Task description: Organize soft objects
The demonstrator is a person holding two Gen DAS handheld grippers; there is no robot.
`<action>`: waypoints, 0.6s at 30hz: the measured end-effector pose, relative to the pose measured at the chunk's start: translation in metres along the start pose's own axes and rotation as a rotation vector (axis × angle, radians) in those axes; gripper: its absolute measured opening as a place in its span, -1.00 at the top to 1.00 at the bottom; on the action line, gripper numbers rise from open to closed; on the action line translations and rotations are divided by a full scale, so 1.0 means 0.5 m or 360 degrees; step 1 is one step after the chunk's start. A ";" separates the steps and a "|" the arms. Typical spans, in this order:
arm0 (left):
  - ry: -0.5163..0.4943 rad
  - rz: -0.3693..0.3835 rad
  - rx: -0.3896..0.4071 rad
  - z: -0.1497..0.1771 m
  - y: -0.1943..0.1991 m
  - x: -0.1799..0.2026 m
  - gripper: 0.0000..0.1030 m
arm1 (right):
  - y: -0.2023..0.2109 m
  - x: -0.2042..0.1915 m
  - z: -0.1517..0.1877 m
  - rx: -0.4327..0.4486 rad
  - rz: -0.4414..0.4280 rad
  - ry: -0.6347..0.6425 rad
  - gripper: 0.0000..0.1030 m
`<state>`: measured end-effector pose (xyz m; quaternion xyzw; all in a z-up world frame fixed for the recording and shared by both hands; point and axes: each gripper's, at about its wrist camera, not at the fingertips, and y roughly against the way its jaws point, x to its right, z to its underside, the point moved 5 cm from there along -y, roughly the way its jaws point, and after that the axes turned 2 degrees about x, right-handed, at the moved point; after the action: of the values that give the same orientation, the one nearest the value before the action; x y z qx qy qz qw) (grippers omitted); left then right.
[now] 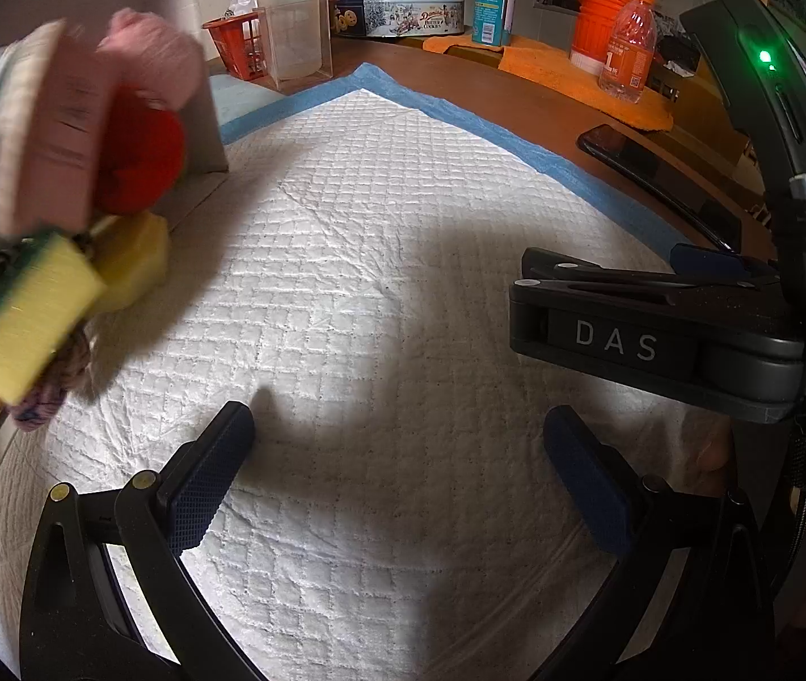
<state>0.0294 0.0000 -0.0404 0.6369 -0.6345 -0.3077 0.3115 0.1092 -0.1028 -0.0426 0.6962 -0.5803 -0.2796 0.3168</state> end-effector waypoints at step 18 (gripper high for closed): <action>0.0000 0.0000 0.0000 0.000 0.000 0.000 -1.00 | -0.001 0.001 0.002 0.0001 0.0001 0.0001 -1.00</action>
<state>0.0295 0.0001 -0.0404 0.6369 -0.6346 -0.3077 0.3116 0.1087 -0.1032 -0.0439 0.6963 -0.5805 -0.2792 0.3167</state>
